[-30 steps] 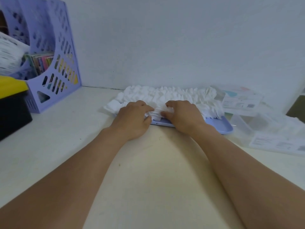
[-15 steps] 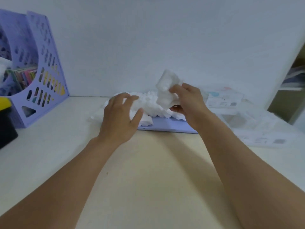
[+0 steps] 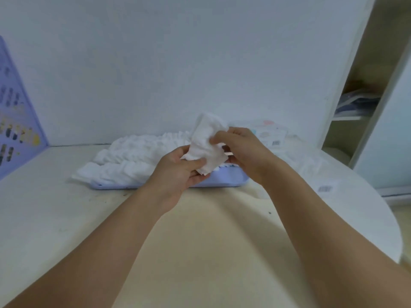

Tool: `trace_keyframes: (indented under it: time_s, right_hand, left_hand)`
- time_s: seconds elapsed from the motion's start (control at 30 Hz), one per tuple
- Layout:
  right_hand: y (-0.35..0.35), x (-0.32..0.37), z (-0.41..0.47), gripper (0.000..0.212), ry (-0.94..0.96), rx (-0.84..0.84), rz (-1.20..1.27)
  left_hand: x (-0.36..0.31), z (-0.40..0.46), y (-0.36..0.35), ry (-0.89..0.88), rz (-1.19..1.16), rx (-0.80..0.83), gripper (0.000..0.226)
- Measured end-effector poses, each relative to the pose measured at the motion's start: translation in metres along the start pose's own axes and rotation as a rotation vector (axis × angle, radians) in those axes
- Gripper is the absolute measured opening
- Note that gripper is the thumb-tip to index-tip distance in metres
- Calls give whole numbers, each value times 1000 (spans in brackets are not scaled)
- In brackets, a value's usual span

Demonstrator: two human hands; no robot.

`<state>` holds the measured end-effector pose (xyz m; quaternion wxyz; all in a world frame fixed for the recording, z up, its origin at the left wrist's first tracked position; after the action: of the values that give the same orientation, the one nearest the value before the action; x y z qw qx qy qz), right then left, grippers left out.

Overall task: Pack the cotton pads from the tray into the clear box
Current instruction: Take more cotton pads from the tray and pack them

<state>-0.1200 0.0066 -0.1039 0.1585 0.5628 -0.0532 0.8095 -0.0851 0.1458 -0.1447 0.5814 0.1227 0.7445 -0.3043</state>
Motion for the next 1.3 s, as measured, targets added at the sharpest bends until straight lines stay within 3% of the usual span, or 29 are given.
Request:
trace_keyframes:
  time_s: [0.1, 0.2, 0.33, 0.47, 0.6, 0.9, 1.03, 1.3]
  right_hand:
    - [17, 2, -3, 2, 7, -97, 136]
    - [36, 4, -8, 14, -8, -179, 298]
    - [24, 0, -13, 23, -49, -63, 365]
    - [5, -3, -13, 9, -34, 126, 244]
    - [1, -14, -11, 9, -57, 162, 72]
    - [4, -19, -11, 4, -78, 172, 32]
    - [1, -21, -11, 25, -85, 213, 74]
    - [0, -26, -13, 17, -95, 223, -31]
  left_hand:
    - [12, 1, 4, 40, -106, -51, 26]
    - [21, 2, 11, 66, -233, -130, 28]
    - [21, 4, 17, 34, -241, -159, 27]
    - [16, 3, 20, -5, -64, -229, 31]
    - [14, 1, 11, -36, 42, -189, 34]
    - [20, 0, -3, 111, -216, -34, 28]
    - [18, -2, -5, 104, -198, -33, 30]
    - [20, -3, -4, 135, -226, -33, 29]
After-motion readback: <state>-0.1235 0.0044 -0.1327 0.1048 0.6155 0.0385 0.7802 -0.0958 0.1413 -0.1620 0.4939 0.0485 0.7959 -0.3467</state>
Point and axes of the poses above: each hand's wrist, its own z-axis towards the middle knuckle, its own y-axis out of the back of the hand, x = y × z, the point moved 9 cm from there along z, towards the middle knuckle, and after that the axes turned 13 degrees about y, right-handed, at the moved point
